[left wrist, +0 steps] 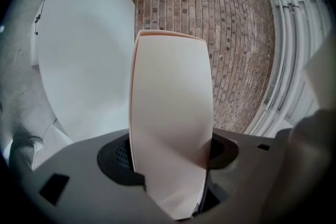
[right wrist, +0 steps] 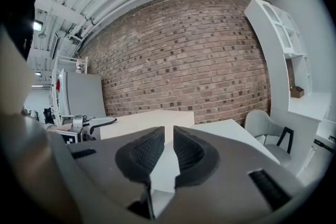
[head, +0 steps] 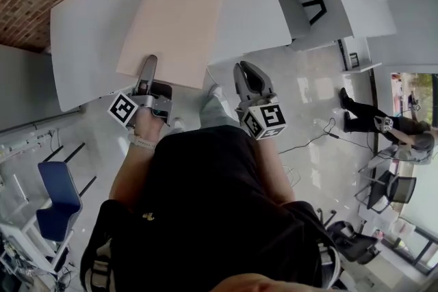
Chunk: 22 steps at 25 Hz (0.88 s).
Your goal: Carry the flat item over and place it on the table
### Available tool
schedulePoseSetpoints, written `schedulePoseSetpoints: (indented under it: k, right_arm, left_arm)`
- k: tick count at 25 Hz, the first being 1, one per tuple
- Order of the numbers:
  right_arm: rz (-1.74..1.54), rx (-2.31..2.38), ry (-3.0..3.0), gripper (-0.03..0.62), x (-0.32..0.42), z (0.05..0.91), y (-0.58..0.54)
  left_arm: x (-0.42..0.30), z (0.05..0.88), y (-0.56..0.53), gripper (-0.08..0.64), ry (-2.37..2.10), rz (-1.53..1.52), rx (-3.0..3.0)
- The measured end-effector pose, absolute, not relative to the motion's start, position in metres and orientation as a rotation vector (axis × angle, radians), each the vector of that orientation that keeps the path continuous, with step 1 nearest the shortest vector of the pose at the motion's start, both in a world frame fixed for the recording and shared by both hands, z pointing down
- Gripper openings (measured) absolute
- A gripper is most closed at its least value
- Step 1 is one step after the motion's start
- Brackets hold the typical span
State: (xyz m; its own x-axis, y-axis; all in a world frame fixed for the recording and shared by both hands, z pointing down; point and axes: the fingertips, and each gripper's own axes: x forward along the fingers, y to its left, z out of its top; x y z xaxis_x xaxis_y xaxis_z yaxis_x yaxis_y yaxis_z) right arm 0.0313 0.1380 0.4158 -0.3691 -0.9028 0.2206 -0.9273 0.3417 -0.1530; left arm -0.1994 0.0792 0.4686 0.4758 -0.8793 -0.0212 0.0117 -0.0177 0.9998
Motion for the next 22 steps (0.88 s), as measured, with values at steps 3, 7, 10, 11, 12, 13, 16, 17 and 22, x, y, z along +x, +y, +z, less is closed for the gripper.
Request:
schedulePoseSetpoints:
  k: [3, 7, 10, 11, 12, 13, 16, 17, 22]
  right_arm:
    - [0.400, 1.668, -2.500, 0.043, 0.052, 0.420, 0.111]
    - [0.425, 1.630, -2.518, 0.043, 0.079, 0.423, 0.079]
    - [0.440, 1.583, -2.540, 0.043, 0.097, 0.427, 0.059]
    - [0.446, 1.563, -2.548, 0.043, 0.103, 0.428, 0.054]
    - [0.452, 1.543, -2.553, 0.043, 0.110, 0.430, 0.050]
    - [0.460, 1.524, -2.556, 0.044, 0.117, 0.433, 0.045]
    - [0.478, 1.473, -2.564, 0.049, 0.136, 0.441, 0.032]
    - [0.484, 1.457, -2.567, 0.052, 0.141, 0.444, 0.027]
    - [0.512, 1.410, -2.574, 0.061, 0.159, 0.455, 0.007]
  left_arm:
    - [-0.176, 0.473, 0.057, 0.281, -0.836, -0.848, 1.401]
    - [-0.146, 0.479, 0.033, 0.281, -0.861, -0.846, 1.375]
    - [-0.125, 0.483, 0.015, 0.281, -0.890, -0.858, 1.338]
    - [-0.117, 0.485, 0.011, 0.281, -0.903, -0.862, 1.328]
    - [-0.110, 0.487, 0.007, 0.281, -0.917, -0.864, 1.320]
    - [-0.102, 0.488, 0.003, 0.281, -0.930, -0.866, 1.312]
    - [-0.079, 0.490, -0.006, 0.281, -0.949, -0.882, 1.284]
    - [-0.073, 0.492, -0.009, 0.281, -0.953, -0.887, 1.276]
    - [-0.055, 0.500, -0.022, 0.281, -0.980, -0.892, 1.244]
